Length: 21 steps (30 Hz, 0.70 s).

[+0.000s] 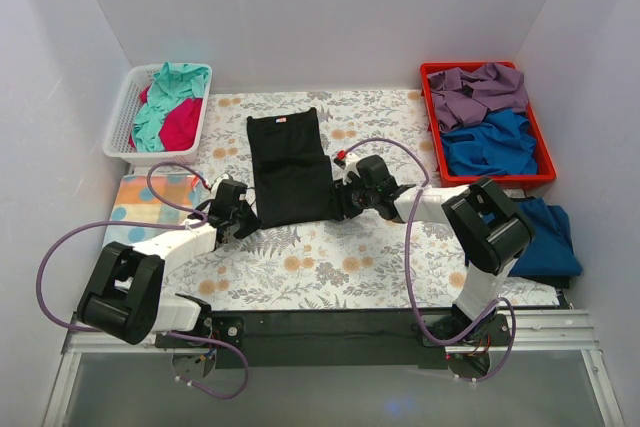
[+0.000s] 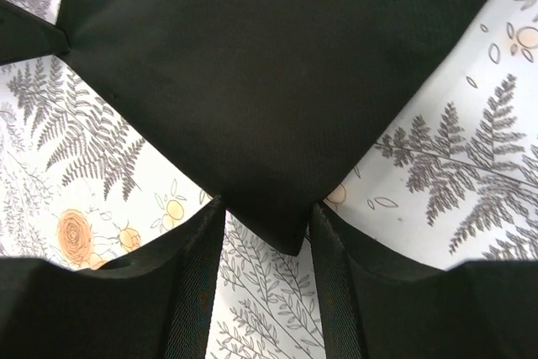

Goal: Fold and stack the t-shirts
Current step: Grab one side of the 2/3 rectangular tshirt with both arms

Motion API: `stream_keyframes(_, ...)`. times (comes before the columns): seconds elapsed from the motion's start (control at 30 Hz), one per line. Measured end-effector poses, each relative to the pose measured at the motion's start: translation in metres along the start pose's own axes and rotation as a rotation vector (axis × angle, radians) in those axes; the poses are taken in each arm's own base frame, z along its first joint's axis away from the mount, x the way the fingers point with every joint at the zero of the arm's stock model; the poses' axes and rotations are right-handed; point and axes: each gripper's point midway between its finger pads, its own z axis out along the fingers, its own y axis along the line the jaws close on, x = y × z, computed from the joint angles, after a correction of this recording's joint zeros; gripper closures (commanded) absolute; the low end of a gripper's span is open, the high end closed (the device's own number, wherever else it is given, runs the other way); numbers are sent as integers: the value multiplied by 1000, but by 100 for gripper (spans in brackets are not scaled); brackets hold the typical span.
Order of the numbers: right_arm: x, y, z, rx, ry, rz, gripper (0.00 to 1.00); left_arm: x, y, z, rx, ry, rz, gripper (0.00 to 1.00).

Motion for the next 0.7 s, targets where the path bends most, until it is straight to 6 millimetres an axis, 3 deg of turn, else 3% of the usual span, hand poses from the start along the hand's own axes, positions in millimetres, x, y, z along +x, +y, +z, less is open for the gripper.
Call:
stream_keyframes(0.07,0,1,2,-12,-4,2,57,0,0,0,-1,-1,0,100)
stream_keyframes(0.2,2,2,5,-26,2,6,91,0,0,0,-2,-3,1,100)
stream_keyframes(0.27,5,2,6,-26,9,8,99,0,1,0,-2,-4,1,100)
stream_keyframes(0.47,18,5,-2,-35,17,14,99,0,3,-14,14,-17,3,100)
stream_keyframes(0.7,34,13,-14,-55,39,14,99,-13,-12,-56,122,-97,-31,100)
